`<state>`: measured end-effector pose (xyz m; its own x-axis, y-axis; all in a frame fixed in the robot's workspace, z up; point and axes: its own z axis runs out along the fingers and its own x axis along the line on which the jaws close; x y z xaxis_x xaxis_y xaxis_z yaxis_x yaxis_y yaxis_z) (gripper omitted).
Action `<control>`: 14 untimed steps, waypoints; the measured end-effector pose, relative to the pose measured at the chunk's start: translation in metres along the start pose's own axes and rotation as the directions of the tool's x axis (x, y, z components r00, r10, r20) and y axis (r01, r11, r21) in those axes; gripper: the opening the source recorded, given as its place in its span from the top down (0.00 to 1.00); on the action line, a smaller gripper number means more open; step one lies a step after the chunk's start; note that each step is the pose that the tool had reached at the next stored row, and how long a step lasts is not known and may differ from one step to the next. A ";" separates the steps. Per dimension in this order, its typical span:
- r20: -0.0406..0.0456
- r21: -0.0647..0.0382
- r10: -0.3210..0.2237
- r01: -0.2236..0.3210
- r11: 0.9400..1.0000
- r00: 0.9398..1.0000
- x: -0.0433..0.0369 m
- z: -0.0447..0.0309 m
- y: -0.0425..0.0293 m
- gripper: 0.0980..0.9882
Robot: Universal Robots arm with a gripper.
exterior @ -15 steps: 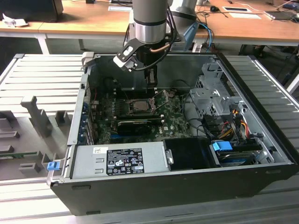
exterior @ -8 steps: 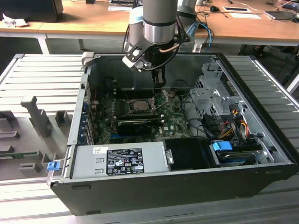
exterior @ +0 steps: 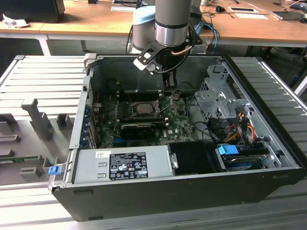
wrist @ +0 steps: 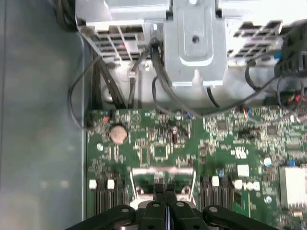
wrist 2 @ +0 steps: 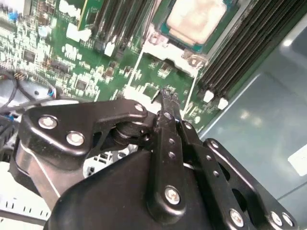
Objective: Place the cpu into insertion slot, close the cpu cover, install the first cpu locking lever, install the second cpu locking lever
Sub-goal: 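Close the cpu cover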
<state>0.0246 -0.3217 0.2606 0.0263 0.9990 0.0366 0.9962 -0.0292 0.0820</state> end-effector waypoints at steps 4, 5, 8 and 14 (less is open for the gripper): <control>-0.001 0.002 -0.014 0.014 1.000 1.000 0.0006 0.0040 0.0234 0.99; -0.001 0.002 -0.014 0.014 1.000 1.000 0.0006 0.0048 0.0266 0.99; -0.001 0.002 -0.014 0.014 1.000 1.000 0.0007 0.0081 0.0313 0.99; -0.003 0.099 -0.010 0.011 0.995 1.000 0.0004 0.0152 0.0341 0.99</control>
<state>0.0598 -0.3218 0.2483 0.0157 0.9991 0.0386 0.9998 -0.0151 -0.0161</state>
